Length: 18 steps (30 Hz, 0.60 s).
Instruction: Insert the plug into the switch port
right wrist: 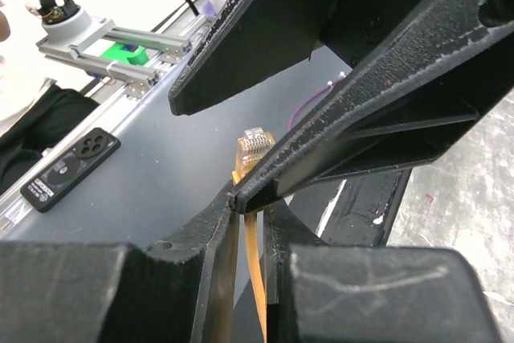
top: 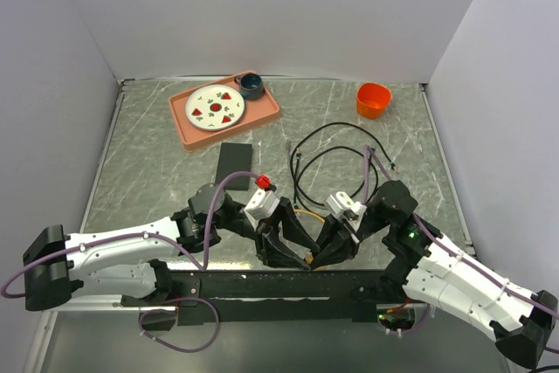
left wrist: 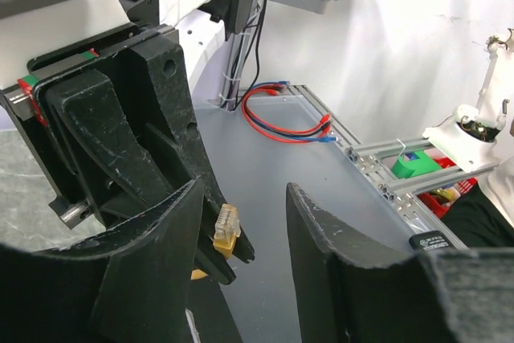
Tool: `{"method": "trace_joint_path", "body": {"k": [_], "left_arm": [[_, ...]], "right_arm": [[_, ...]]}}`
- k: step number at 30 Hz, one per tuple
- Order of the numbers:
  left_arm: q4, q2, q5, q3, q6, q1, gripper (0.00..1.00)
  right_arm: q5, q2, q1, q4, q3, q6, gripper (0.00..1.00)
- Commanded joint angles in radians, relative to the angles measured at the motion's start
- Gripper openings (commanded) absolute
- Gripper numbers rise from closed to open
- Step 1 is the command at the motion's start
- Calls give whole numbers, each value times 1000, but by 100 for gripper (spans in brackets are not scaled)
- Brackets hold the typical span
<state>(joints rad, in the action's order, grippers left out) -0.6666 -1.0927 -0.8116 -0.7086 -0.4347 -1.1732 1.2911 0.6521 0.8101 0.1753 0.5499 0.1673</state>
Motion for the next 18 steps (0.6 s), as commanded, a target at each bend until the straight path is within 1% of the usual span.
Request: {"method": "trace_joint_path", "body": {"k": [1, 5, 7, 8, 9, 11, 13, 14, 15, 16, 17, 18], "left_arm": [[-37, 1, 0, -31, 21, -9, 50], [-40, -22, -24, -38, 10, -11, 41], [-45, -38, -41, -41, 4, -13, 35], [-28, -42, -49, -46, 4, -14, 30], [-16, -50, -47, -55, 4, -14, 16], [-5, -56, -38, -63, 1, -17, 2], [-5, -52, -18, -61, -6, -19, 1], [-8, -47, -8, -58, -12, -19, 1], [-4, -32, 33, -55, -13, -19, 1], [-1, -21, 54, -52, -10, -17, 1], [8, -9, 83, -49, -6, -19, 1], [27, 17, 159, -52, -1, -17, 1]], "right_arm": [[4, -19, 4, 62, 2, 12, 0], [1, -29, 4, 79, -8, 24, 0], [-1, -31, 6, 84, -8, 29, 0], [-7, -32, 3, 84, -10, 34, 0], [-15, -34, 3, 81, -7, 29, 0], [-41, -39, 4, 64, -5, 28, 0], [-85, -40, 4, 27, 5, 2, 0], [-117, -43, 4, -29, 18, -14, 0], [-162, -48, 4, -49, 22, -41, 1], [-199, -48, 4, -74, 30, -58, 7], [-238, -52, 4, -161, 53, -81, 10], [-344, -55, 3, -202, 64, -116, 47]]}}
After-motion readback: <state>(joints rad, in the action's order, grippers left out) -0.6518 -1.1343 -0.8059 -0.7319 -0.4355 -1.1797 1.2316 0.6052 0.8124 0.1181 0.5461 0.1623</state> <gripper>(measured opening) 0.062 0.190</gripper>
